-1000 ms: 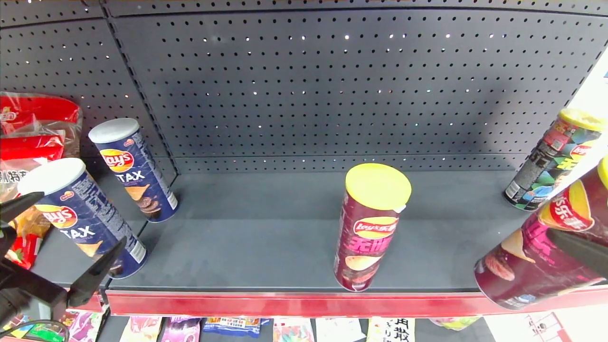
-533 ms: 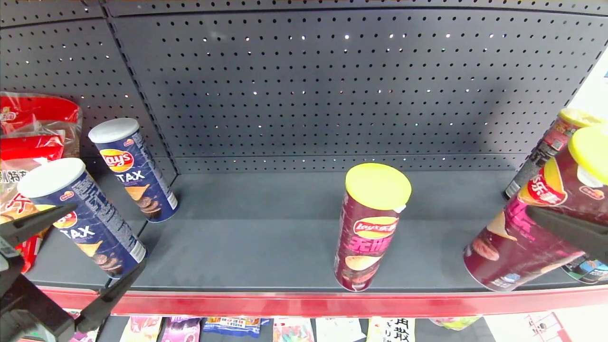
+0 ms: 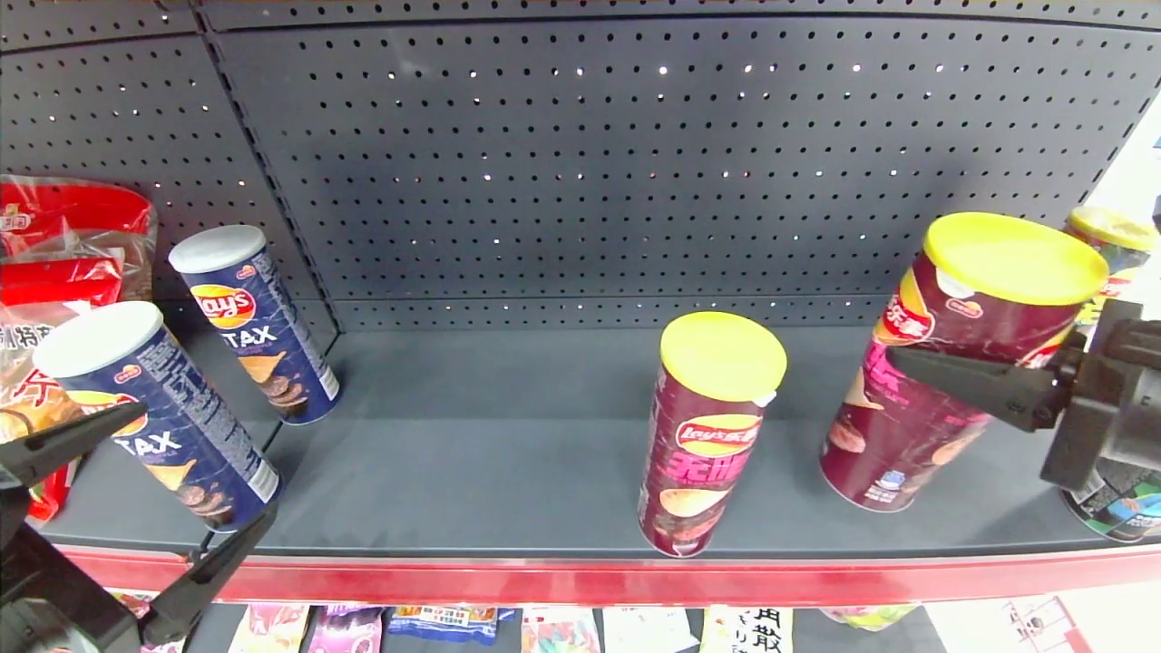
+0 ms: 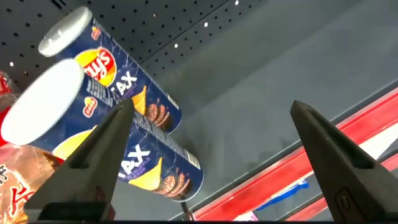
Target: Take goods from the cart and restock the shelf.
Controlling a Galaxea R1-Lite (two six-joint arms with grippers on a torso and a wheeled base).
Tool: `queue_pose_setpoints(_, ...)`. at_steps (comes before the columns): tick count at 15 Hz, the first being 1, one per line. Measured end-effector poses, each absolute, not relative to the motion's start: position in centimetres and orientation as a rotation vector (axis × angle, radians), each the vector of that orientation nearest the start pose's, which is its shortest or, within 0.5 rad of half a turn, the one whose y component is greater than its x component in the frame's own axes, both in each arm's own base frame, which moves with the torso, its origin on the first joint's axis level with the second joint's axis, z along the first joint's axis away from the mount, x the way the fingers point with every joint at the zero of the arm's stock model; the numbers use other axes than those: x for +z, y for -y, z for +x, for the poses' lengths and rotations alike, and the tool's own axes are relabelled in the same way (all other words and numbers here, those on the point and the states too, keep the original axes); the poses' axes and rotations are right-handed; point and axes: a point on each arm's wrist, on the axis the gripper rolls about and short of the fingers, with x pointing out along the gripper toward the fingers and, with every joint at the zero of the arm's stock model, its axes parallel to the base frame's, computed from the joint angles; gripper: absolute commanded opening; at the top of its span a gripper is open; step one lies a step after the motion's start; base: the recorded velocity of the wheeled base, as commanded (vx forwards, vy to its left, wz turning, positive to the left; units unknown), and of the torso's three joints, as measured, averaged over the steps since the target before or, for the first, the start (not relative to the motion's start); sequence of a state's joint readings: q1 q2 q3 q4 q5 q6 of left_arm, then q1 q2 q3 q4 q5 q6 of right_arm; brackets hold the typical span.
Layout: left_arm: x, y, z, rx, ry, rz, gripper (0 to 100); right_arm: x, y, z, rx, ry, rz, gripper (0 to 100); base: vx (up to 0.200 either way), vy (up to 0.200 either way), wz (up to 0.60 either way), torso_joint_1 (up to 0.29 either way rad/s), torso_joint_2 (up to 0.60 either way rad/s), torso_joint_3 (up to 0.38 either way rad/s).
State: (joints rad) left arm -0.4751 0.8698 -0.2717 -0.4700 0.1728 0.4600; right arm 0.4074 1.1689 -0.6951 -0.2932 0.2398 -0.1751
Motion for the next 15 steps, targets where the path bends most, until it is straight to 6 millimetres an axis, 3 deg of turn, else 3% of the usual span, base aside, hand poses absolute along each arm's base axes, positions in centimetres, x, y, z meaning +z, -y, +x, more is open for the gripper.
queue_pose_setpoints(9, 17.0, 4.6, 9.7, -0.344, -0.147, 0.417, 100, 24.8, -10.8, 23.7, 0.660, -0.078, -0.157, 0, 0.000, 0.000, 0.00, 0.000, 0.00, 0.000)
queue_pose_setpoints(15, 16.7, 4.7, 10.0, -0.340, -0.175, 0.390, 100, 23.4, -12.7, 28.1, 0.660, -0.113, -0.125, 0, 0.000, 0.000, 0.00, 0.000, 0.00, 0.000)
